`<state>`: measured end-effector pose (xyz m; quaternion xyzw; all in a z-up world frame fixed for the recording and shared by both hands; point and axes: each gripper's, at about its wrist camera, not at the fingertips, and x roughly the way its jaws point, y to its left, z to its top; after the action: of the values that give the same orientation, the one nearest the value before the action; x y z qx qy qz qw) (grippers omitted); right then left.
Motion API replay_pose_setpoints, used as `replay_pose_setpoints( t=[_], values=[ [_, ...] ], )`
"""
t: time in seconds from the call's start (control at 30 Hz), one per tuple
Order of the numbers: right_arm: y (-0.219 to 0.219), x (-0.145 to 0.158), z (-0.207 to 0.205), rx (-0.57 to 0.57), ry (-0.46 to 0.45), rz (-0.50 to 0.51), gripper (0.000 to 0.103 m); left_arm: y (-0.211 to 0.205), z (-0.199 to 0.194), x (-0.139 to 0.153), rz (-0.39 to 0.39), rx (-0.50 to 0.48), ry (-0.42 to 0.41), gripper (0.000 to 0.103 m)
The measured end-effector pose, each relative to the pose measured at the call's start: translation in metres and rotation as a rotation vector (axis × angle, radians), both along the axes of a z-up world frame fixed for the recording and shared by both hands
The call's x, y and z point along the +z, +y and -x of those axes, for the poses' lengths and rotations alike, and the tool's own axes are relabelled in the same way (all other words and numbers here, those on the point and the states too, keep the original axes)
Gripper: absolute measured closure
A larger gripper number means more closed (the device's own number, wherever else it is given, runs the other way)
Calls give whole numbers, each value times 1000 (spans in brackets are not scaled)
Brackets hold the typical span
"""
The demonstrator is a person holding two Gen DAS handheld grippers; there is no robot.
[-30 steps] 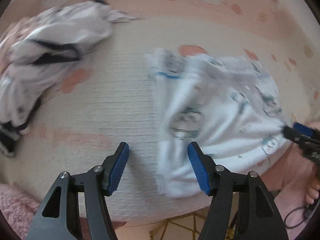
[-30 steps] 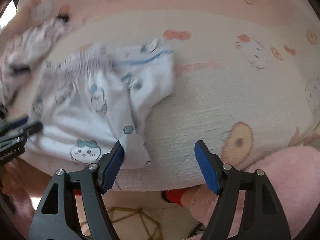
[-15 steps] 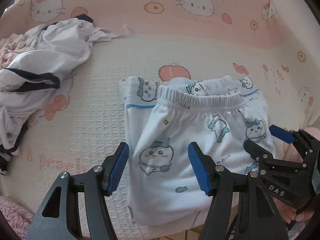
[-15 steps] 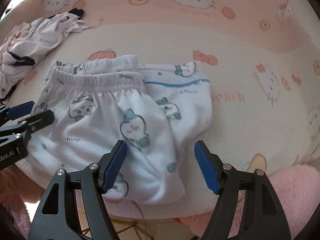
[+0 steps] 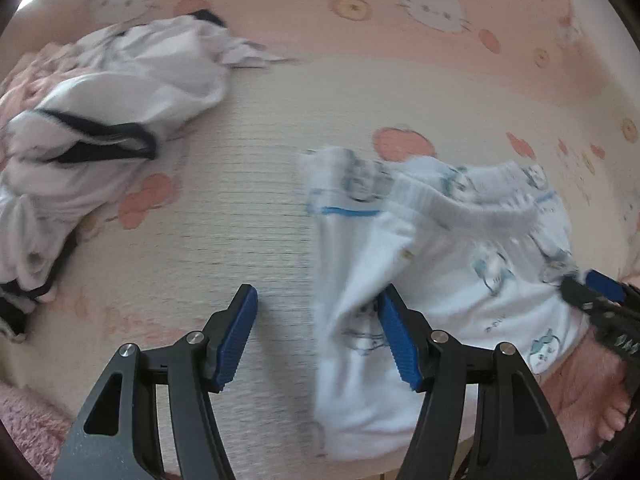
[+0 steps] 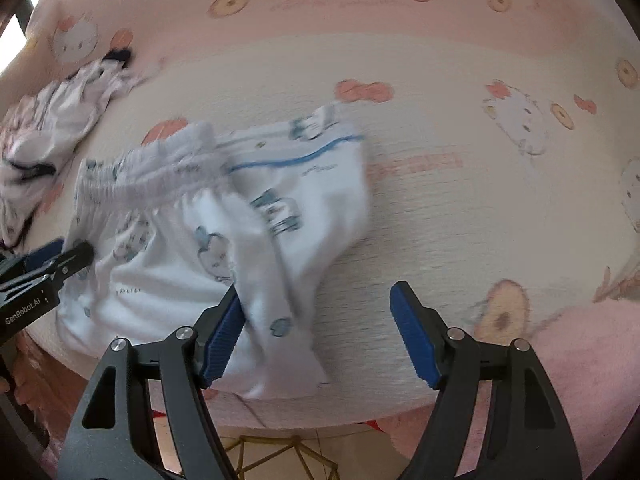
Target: Fold clothes
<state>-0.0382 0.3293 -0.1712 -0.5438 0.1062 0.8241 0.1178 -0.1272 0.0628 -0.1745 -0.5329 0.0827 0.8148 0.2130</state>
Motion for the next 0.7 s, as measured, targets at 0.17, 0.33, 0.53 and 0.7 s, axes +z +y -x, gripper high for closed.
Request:
replay_pose_setpoints(
  t=[0.17, 0.33, 0.53, 0.7],
  values=[
    [11, 9, -5, -46, 38, 25, 30, -16, -4, 14, -122, 25, -22, 38],
    [-20, -1, -3, 69, -9, -8, 30, 3, -21, 8, -82, -54, -40, 38],
    [-10, -3, -2, 30, -38, -73, 30, -15, -16, 9, 34, 35, 3, 38],
    [10, 25, -19, -89, 76, -73, 29, -35, -21, 19, -73, 57, -37, 38]
  ],
)
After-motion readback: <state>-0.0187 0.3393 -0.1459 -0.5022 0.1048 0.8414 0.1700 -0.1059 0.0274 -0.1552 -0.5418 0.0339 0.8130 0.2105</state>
